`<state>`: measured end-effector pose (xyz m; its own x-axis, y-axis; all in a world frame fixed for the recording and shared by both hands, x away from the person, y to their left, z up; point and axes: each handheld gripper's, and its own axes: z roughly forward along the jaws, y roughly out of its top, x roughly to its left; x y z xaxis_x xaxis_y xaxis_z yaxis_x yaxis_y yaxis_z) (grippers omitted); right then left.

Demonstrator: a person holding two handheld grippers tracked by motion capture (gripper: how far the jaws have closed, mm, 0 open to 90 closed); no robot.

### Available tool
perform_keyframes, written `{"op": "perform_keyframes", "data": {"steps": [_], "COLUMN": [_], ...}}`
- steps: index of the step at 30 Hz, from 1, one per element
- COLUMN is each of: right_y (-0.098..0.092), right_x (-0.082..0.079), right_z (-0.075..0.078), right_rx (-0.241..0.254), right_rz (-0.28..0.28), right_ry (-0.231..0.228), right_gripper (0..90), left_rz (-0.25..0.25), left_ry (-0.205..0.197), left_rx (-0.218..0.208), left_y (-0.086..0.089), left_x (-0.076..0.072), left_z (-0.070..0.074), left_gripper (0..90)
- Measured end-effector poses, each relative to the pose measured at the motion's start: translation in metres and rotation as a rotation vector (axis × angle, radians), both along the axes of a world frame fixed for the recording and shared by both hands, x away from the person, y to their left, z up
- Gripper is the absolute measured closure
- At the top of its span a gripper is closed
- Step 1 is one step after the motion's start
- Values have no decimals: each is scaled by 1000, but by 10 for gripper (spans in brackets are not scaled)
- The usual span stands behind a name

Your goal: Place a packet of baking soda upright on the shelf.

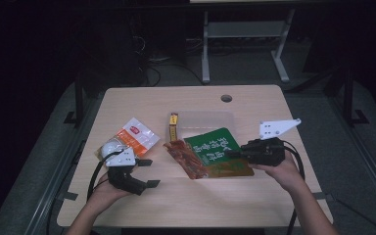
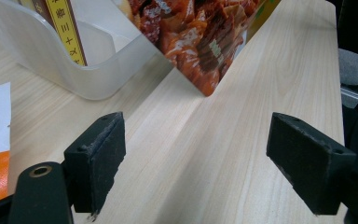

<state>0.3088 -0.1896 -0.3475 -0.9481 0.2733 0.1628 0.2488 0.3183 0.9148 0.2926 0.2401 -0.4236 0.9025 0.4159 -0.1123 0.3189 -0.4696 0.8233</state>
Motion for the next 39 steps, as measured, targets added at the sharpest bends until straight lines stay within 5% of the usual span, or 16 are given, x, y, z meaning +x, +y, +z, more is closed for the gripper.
{"op": "perform_keyframes", "data": {"steps": [17,39], "right_y": [-30,-40], "right_x": [-1,26], "right_z": [29,60], "right_rx": [19,43], "right_rz": [-126,-328], "right_ry": [-51,-82], "right_gripper": [900,900], "left_rz": [-16,-22], "left_ry": [-1,13], "left_rx": [-2,-7], "left_y": [-2,-7], "left_x": [1,1], "left_z": [-1,-5], "left_gripper": [193,192]}}
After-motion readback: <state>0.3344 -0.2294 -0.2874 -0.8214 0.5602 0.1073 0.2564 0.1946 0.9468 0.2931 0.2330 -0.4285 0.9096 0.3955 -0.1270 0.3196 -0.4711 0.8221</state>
